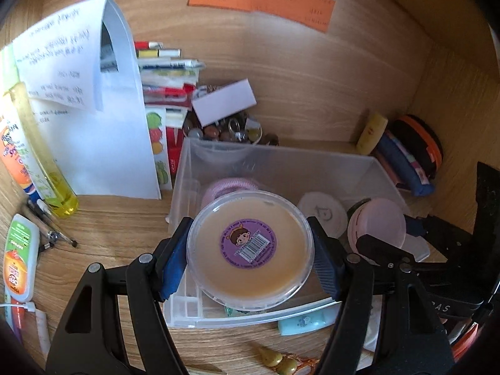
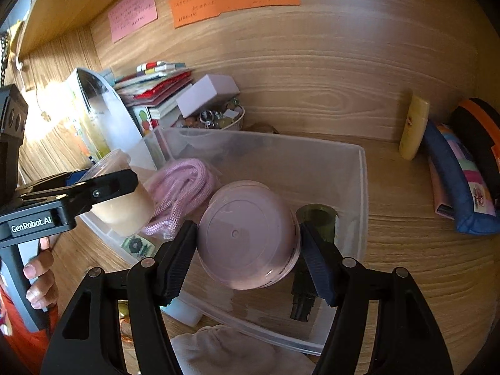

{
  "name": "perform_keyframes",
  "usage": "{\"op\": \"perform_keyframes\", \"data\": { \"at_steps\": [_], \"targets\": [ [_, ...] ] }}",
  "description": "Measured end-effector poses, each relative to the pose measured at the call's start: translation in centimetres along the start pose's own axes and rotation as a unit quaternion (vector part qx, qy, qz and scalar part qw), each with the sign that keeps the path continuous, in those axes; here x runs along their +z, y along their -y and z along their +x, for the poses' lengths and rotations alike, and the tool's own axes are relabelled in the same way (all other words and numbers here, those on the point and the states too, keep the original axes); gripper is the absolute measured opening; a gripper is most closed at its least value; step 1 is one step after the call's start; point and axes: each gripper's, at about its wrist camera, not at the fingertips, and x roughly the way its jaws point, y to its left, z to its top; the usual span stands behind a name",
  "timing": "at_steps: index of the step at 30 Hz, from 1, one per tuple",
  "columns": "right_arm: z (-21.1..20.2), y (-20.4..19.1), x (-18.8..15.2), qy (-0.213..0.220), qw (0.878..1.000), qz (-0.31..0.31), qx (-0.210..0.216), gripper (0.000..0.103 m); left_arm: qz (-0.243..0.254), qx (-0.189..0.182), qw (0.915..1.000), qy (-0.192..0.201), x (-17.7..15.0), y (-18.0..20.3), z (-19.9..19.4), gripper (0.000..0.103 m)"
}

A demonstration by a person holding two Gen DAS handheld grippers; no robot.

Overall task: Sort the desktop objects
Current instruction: 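Place cream tub and pink compact into the clear box and release, then grasp the red pouch with left tool while right tool grasps white pouch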

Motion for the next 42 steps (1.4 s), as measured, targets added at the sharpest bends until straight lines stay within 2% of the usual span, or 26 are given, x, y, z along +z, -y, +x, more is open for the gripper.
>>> {"op": "perform_keyframes", "data": {
  "at_steps": [5,9,12,14,18,28,34,39,42],
  "targets": [
    [0.4,-0.7,-0.4,-0.004,1.0,-0.018,-0.018,0.064,0.007,-0.013,0.9999,0.006,-0.1,0.4,-0.4,0.07],
    [0.4,-0.7,-0.4,-0.005,1.0,-0.02,-0.024,0.064,0.013,0.0,0.9999,0.005,-0.3,0.7,-0.4,0.074],
    [0.3,-0.7,-0.4,-0.007,0.999,-0.019,-0.025,0.071,0.009,-0.009,0.9999,-0.001,-0.4,0.7,-0.6,0.074],
    [-0.1,-0.9,-0.4,-0.005,0.999,-0.023,-0.031,0.087,0.008,-0.01,0.9999,0.002,-0.4,0.7,-1.1,0.075],
    [-1.2,-1.4,-0.4,0.011,0.998,-0.034,-0.043,0.087,0.013,-0.012,0.9996,0.021,-0.3,1.0,-2.9,0.088],
    [-4.4,-0.5,-1.8,0.017,0.999,-0.016,-0.047,0.088,0.039,0.011,0.9983,0.041,-2.3,2.0,-7.1,0.092],
    [-6.3,0.1,-3.6,0.016,0.998,-0.014,-0.065,0.088,0.042,0.017,0.9987,0.025,-4.7,1.7,-8.1,0.092],
    [-7.5,0.6,-4.9,0.016,0.997,-0.018,-0.077,0.088,0.049,0.023,0.9985,-0.007,-7.1,1.1,-8.5,0.092],
    [-8.0,0.5,-5.9,0.014,0.997,-0.026,-0.068,0.096,0.059,0.037,0.9972,-0.028,-8.9,0.9,-8.7,0.092]
  ]
}}
